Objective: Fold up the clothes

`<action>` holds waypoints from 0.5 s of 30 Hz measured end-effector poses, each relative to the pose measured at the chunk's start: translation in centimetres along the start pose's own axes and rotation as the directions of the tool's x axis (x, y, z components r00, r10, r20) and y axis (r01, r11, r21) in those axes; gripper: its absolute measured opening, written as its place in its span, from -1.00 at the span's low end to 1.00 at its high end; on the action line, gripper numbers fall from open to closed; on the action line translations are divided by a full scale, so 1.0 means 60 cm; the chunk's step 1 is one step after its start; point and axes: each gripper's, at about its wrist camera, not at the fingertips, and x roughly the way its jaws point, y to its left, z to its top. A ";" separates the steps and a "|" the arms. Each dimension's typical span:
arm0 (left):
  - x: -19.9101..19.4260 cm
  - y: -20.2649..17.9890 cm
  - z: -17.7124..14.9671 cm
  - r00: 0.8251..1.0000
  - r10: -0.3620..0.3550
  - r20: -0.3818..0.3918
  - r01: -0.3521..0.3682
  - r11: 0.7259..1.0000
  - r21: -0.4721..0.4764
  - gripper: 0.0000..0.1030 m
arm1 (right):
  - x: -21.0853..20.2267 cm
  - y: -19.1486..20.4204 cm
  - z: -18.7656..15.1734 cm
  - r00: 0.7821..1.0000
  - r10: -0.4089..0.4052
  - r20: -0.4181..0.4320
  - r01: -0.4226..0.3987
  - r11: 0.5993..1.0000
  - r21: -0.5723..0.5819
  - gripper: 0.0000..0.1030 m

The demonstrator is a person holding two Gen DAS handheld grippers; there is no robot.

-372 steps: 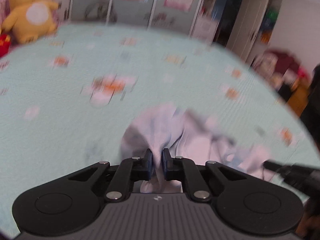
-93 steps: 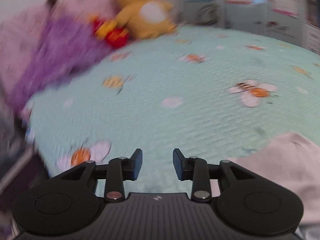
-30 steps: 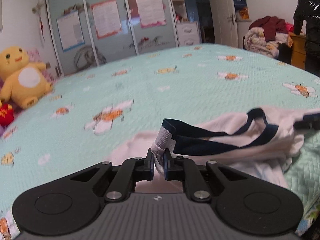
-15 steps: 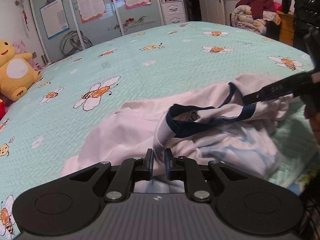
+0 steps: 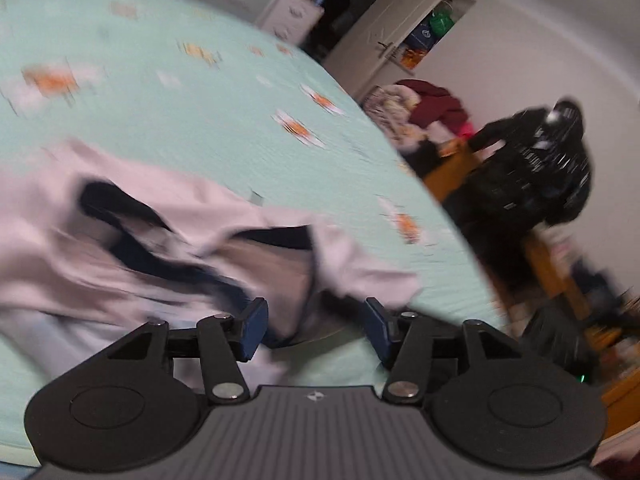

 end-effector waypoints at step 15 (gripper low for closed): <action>0.002 0.041 -0.011 1.000 -0.003 -0.005 0.003 0.989 -0.145 -0.94 | -0.045 0.048 -0.002 0.988 0.151 -0.027 -0.153 0.983 -0.106 -0.85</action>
